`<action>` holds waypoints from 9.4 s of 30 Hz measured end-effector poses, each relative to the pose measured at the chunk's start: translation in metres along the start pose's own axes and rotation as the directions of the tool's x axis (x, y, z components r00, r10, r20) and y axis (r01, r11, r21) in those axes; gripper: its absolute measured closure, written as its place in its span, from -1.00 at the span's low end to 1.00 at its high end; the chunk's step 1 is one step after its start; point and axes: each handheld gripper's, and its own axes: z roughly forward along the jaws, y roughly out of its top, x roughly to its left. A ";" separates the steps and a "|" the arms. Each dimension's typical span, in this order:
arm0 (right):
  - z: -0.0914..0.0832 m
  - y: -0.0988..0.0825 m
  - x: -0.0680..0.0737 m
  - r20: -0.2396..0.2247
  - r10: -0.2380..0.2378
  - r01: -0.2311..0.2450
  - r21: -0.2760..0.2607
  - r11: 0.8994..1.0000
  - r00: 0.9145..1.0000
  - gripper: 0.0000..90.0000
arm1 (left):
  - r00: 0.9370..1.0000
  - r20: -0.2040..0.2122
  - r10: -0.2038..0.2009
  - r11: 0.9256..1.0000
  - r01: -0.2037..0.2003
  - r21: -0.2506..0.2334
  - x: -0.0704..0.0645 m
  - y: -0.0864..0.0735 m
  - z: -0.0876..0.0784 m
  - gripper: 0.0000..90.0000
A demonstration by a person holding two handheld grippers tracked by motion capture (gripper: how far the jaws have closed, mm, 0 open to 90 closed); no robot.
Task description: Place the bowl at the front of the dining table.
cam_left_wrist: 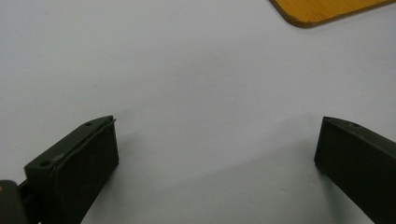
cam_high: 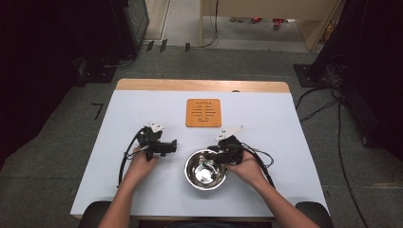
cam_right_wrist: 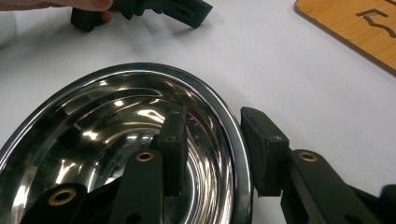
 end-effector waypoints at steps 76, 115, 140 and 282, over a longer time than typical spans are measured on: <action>-0.009 0.019 -0.009 -0.075 0.113 -0.101 0.140 0.985 0.991 0.88 | 1.000 0.000 -0.001 1.000 0.001 -0.001 0.000 0.000 0.000 -1.00; -0.009 0.034 -0.022 -0.017 0.164 -0.161 0.102 0.982 0.986 0.88 | 1.000 0.000 0.000 1.000 0.000 -0.001 0.000 0.000 0.000 -1.00; -0.012 0.045 -0.046 -0.028 0.223 -0.220 0.073 0.973 0.974 0.87 | 1.000 -0.001 0.005 1.000 -0.005 0.002 0.000 0.000 0.000 -1.00; 0.000 0.101 -0.142 0.103 0.336 -0.319 -0.154 0.935 0.936 0.87 | 1.000 -0.001 -0.001 1.000 0.001 0.001 0.000 0.000 0.000 -1.00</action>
